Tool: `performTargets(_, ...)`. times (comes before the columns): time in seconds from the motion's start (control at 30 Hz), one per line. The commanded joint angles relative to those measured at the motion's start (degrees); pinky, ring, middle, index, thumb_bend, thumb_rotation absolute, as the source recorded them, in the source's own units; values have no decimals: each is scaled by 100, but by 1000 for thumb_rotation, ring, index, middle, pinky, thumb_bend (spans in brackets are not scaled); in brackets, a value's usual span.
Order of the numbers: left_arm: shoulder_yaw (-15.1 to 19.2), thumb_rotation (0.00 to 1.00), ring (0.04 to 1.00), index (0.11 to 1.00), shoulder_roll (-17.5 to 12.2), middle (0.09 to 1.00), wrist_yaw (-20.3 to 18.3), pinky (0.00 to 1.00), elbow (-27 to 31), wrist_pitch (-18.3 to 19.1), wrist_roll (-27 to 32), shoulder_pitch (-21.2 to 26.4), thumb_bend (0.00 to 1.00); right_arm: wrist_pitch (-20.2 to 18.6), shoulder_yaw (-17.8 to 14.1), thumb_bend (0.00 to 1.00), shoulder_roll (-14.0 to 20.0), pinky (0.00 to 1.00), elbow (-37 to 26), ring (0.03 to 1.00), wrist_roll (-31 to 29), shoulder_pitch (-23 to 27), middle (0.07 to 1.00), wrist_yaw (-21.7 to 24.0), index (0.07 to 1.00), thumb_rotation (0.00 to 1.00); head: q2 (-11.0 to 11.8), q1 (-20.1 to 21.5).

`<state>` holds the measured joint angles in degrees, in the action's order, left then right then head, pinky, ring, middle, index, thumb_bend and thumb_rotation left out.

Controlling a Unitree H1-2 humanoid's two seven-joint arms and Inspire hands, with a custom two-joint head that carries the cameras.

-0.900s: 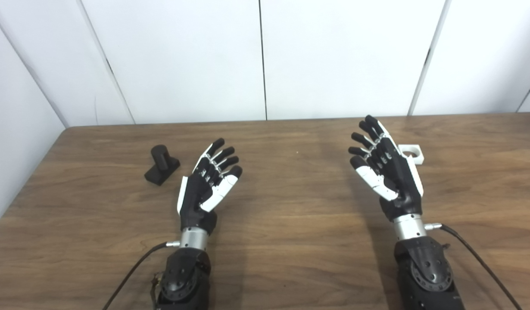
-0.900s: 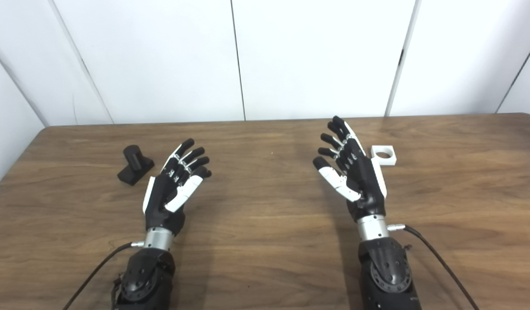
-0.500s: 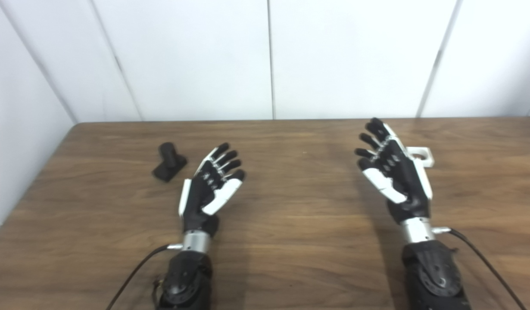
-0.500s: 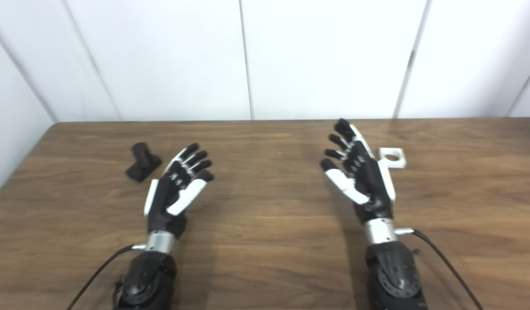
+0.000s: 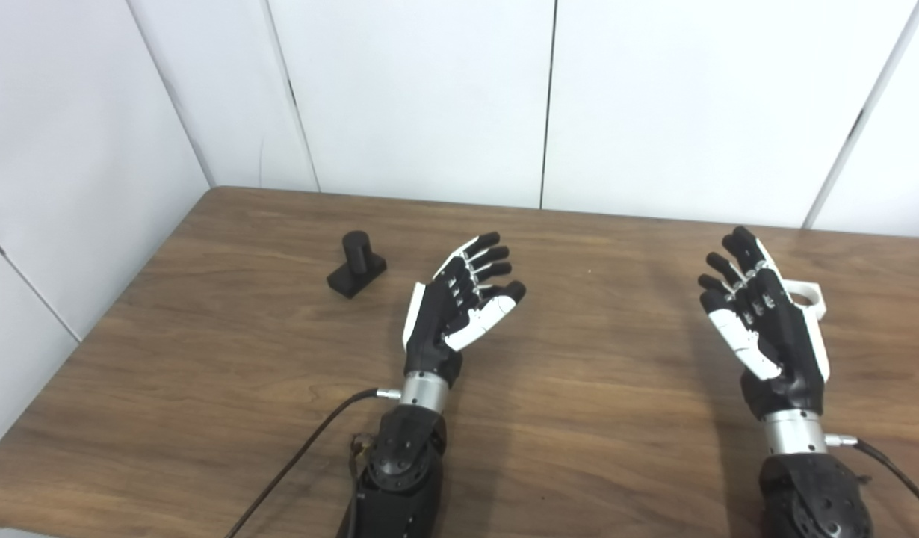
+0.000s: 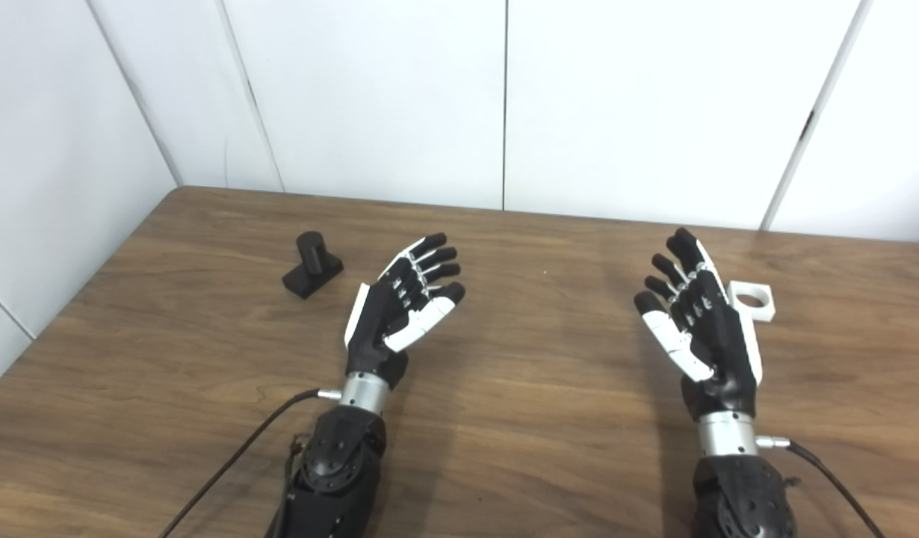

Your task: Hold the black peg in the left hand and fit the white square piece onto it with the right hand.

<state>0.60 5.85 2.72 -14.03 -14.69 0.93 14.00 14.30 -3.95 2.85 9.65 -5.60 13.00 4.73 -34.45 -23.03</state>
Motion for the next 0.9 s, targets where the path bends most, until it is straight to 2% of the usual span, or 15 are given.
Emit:
performTargets(0.0,-23,335,735,793,16,772,73,600,-142,-154,-95,-18,781,36,-96,617,130,822,125,878,-86,-305,922,5,919,417,4,-1)
performTargets(0.17,-23,296,736,784,-89,765,221,645,-45,-215,-351,-28,734,75,-97,605,114,799,142,869,-59,-251,913,-19,914,414,30,-10)
performTargets(0.23,-41,259,714,775,-166,755,286,608,135,-83,-554,-40,723,29,-99,595,124,814,114,873,-31,-252,914,-38,914,409,33,-3)
performTargets(0.53,-253,180,689,723,-641,746,395,604,1170,993,-1840,-123,720,-2,-105,610,146,810,102,873,-26,-250,914,-34,910,422,54,-25)
performTargets(0.73,-344,200,673,691,-933,726,389,563,1703,1704,-2541,-105,732,-13,-117,605,150,848,121,885,-154,-228,921,40,908,414,65,-49)
performTargets(0.87,-337,210,682,691,-1052,725,420,566,1823,1917,-2771,-83,719,-16,-127,597,161,860,131,890,-193,-222,923,61,913,408,69,-53)
